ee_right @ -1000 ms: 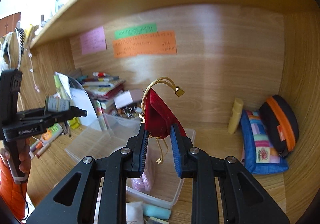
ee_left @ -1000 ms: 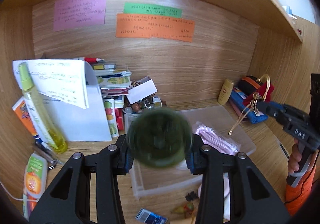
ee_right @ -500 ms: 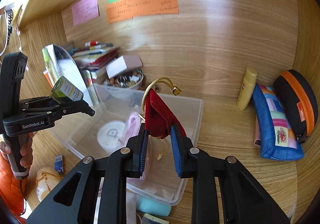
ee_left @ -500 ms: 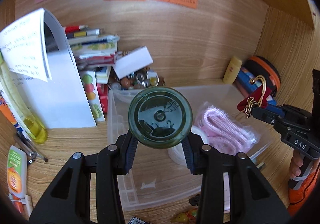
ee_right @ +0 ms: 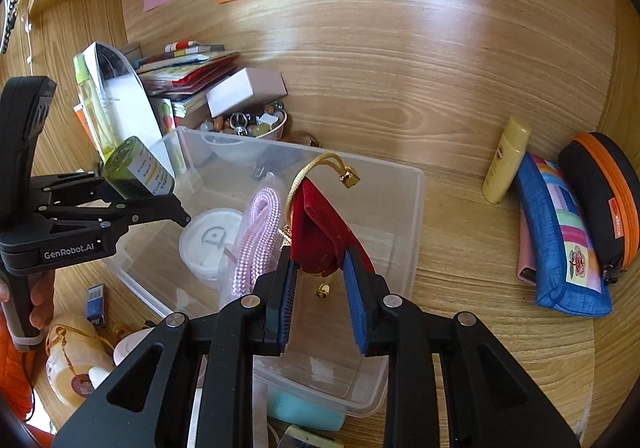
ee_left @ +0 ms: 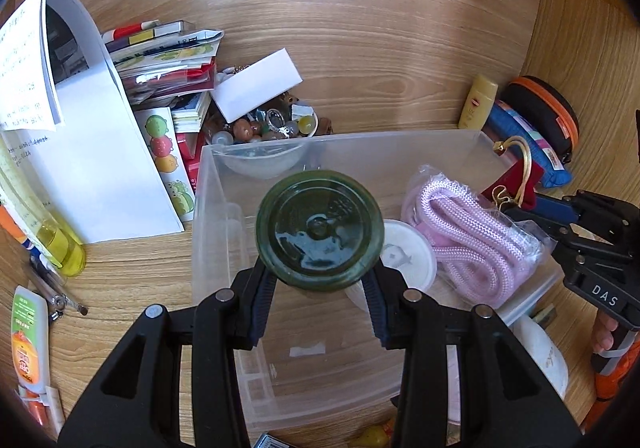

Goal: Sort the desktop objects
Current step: 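Release the green bottle into the bin with the left tool while the right tool drops the red pouch there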

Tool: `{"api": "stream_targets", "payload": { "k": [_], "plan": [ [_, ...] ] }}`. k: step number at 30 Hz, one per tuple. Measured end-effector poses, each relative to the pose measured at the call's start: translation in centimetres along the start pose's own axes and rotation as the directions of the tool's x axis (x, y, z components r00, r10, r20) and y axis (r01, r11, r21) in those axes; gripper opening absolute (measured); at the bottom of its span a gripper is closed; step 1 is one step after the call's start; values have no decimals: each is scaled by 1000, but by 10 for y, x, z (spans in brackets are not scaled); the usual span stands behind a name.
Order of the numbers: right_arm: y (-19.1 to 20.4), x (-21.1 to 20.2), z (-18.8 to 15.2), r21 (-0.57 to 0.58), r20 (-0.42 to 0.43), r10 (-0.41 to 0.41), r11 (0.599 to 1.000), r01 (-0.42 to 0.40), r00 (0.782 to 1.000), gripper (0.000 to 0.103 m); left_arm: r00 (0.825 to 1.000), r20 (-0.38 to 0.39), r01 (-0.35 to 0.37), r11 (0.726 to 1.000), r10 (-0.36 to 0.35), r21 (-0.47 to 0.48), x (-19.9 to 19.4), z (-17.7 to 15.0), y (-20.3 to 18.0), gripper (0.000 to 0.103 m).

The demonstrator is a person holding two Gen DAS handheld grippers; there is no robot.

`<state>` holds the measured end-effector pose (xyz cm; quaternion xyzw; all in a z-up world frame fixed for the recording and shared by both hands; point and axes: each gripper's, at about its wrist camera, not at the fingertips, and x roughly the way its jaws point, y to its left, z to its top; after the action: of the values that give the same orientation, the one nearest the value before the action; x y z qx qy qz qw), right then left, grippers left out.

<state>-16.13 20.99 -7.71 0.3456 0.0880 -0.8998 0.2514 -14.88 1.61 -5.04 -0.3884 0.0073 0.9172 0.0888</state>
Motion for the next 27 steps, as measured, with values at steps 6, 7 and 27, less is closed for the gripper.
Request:
{"api": "stream_targets", "payload": {
  "k": [6,7,27],
  "plan": [
    [5,2,-1,-28,-6,-18,999,18,1000,23,1000,-2,1,1000,-1,20,-1,0,-3,52],
    [5,2,-2,-30,-7,-17,999,17,1000,25,1000,-3,2,1000,-2,24,-1,-1,-4,54],
    [2,-27,9,-3,85,-40,999,41,996,82,999,51,-8,1000,8,6,-37,-3,-2,89]
  ]
}}
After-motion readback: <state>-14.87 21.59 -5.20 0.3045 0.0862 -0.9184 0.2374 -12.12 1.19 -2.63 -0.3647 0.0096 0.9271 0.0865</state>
